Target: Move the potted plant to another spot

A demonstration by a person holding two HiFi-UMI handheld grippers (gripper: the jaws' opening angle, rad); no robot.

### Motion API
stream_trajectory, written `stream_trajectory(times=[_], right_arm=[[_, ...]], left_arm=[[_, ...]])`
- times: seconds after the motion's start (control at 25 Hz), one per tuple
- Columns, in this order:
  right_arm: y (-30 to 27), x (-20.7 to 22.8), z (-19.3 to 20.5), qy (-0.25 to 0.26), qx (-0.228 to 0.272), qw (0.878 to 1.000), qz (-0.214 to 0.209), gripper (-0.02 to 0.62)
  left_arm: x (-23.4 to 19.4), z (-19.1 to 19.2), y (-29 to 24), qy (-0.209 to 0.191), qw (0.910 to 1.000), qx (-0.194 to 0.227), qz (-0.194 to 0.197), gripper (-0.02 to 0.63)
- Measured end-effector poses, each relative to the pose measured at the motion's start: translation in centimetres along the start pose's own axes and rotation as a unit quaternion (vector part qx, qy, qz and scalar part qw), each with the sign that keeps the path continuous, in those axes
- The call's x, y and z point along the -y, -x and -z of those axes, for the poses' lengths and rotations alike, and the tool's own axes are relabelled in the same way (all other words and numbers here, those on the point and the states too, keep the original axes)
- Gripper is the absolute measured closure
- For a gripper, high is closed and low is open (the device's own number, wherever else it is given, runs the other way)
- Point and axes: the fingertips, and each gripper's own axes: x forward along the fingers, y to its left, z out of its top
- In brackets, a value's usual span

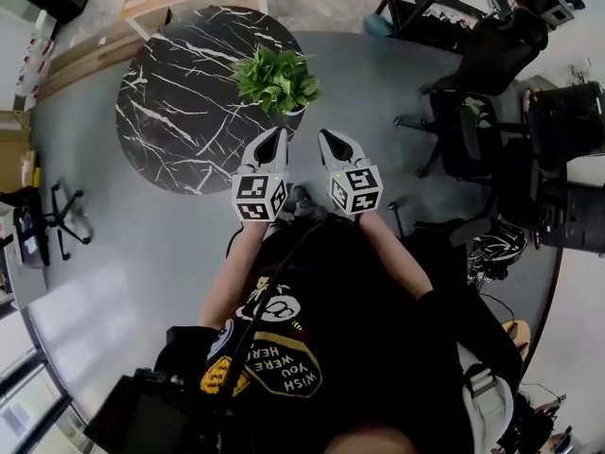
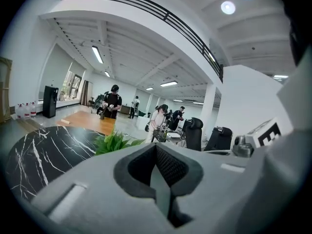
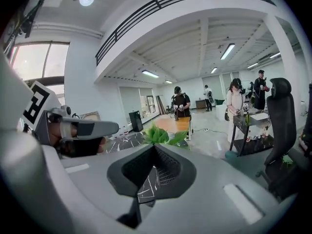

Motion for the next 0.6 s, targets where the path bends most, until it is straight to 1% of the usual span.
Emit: stream_trajectory(times=[0.28, 0.6], right_arm=[[1.6, -0.1, -0.5, -0.008, 0.005, 1.0, -0.003, 0.594], [2.2, -0.2, -0.5, -0.002, 0.008, 1.0, -0.015, 0.594]], left_arm=[[2.0, 1.0, 0.9, 0.005, 0.9998, -0.015, 0.012, 0.603], [3.0, 1.0, 1.0, 0.001, 0.9999, -0.006, 0.01, 0.603]])
